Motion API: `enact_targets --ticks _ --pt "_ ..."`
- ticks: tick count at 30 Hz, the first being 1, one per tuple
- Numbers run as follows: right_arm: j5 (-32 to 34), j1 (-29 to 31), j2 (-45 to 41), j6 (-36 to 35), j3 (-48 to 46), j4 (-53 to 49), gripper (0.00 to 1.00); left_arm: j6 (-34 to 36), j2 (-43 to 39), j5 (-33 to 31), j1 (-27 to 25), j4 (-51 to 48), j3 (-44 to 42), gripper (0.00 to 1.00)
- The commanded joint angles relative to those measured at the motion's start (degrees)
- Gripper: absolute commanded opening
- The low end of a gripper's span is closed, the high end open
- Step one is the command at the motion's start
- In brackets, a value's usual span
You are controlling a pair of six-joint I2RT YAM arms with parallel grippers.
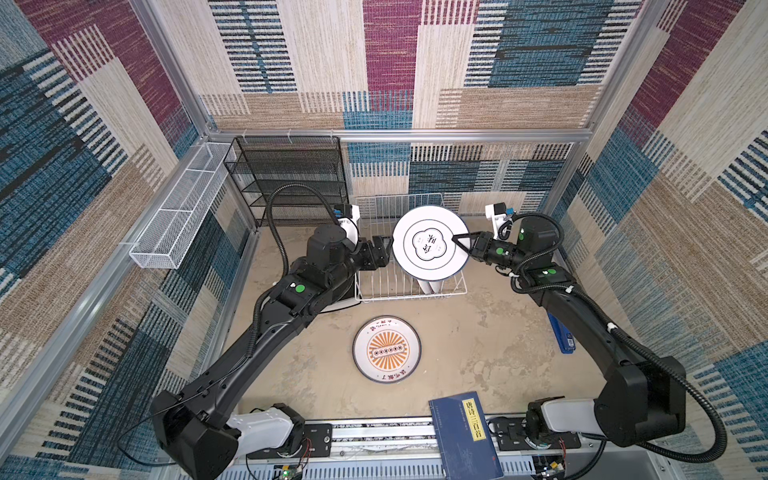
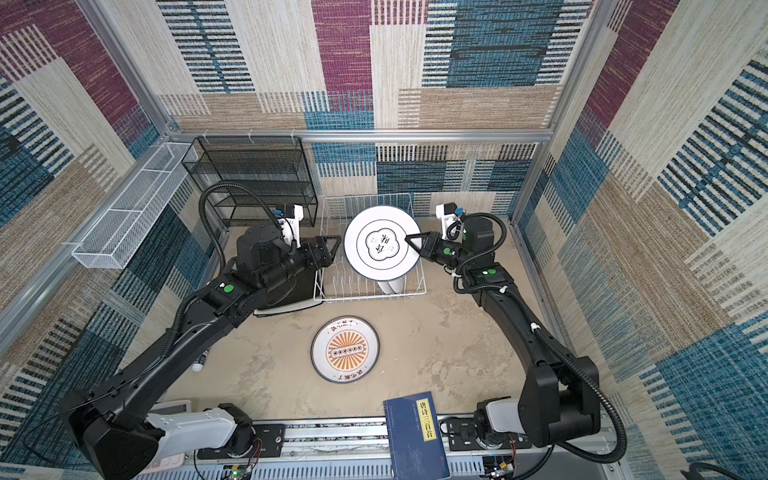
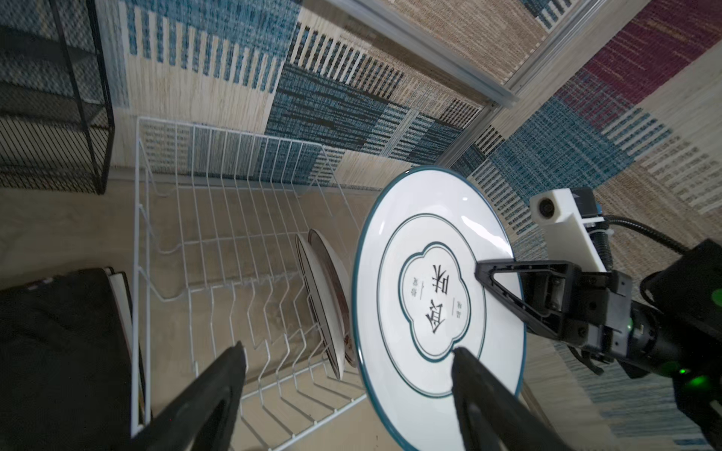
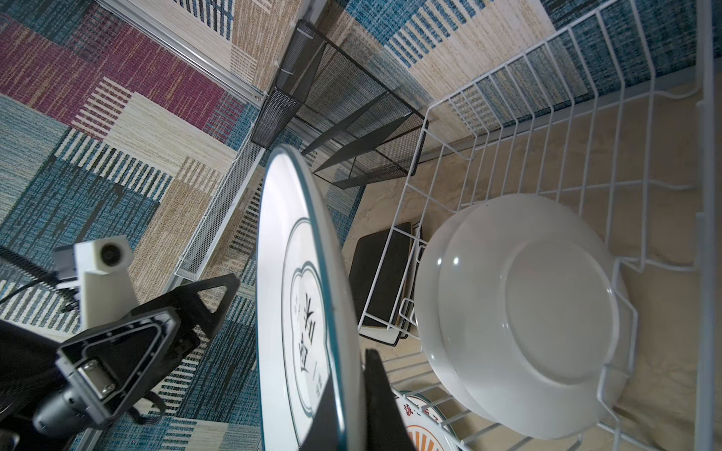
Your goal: Unload the plates from the dish rack
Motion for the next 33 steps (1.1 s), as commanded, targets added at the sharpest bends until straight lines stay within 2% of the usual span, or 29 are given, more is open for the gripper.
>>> enact_targets --ticks 1,5,12,14,16,20,28,33 --pt "-3.69 0.02 1.09 -0.19 1.35 1.77 0.00 -10.69 1.02 10.94 2.53 5.51 -2.53 0.84" --pt "-5.24 0.06 2.33 -0.82 2.28 0.64 0.00 -13.85 3.31 16.39 4.26 10.01 -3.97 0.83" --pt "-8.42 0.06 4.99 -2.05 4.12 -1.12 0.00 -15.04 11.01 25.89 4.48 11.69 0.35 0.78" --pt "-9.04 0.06 5.68 -2.56 4.58 -1.90 0.00 -15.41 13.19 27.68 4.49 11.51 1.60 0.72" --pt "-9.42 0.05 6.13 -2.70 4.84 -2.27 0.00 -16.78 14.78 28.74 4.48 13.05 1.71 0.61" --pt "-9.29 0.09 6.48 -2.86 5.05 -2.20 0.00 -17.64 16.61 32.06 4.49 14.07 2.80 0.50" --pt "-9.07 0.00 6.79 -3.13 4.69 -2.47 0.00 -17.88 17.50 33.50 4.54 13.79 3.88 0.28" --pt "-8.81 0.06 7.02 -3.05 4.60 -2.03 0.02 -17.77 17.61 32.77 4.57 13.03 3.44 0.19"
